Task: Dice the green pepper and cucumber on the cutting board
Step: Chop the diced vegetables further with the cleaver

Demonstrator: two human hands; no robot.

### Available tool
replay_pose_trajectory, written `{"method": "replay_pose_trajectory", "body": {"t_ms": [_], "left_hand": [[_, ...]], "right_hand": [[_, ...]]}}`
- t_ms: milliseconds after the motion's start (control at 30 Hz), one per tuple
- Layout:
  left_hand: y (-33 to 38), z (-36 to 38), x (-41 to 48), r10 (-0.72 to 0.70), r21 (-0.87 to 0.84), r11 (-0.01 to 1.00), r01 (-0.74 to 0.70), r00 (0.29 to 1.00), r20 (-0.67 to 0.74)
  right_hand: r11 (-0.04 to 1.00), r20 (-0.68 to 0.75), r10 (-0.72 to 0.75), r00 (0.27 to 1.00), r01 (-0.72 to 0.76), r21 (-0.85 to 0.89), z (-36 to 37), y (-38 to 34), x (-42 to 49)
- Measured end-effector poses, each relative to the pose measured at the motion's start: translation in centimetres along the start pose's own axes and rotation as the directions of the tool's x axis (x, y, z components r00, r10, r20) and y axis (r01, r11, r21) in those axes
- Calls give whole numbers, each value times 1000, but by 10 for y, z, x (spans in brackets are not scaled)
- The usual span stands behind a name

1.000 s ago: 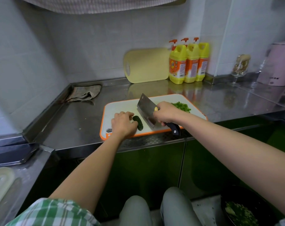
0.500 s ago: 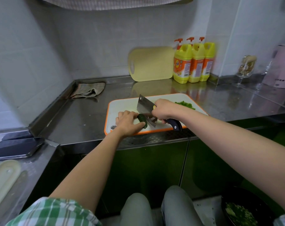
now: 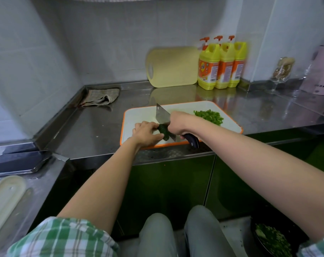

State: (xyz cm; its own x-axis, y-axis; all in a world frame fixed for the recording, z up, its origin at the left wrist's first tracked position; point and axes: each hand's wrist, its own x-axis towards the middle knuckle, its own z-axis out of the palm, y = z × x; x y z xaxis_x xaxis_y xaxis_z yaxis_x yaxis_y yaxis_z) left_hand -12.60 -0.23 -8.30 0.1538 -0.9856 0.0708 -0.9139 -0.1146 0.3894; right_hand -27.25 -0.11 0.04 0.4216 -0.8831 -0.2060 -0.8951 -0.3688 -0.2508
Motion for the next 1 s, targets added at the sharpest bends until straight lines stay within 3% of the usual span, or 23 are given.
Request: {"method": "replay_pose_trajectory", "body": {"t_ms": [567, 800, 1000], "left_hand": [[3, -1, -8, -16, -13, 1000, 16, 999, 33], [4, -1, -10, -10, -28, 1000, 10, 1000, 7], [4, -2, -12, 4, -25, 1000, -4, 1000, 4]], "right_hand": [[981, -234, 129, 964, -88, 174, 24, 7, 24], [937, -229, 109, 967, -23, 350, 20, 27, 23], [968, -151, 45, 988, -6, 249, -4, 18, 8]]}}
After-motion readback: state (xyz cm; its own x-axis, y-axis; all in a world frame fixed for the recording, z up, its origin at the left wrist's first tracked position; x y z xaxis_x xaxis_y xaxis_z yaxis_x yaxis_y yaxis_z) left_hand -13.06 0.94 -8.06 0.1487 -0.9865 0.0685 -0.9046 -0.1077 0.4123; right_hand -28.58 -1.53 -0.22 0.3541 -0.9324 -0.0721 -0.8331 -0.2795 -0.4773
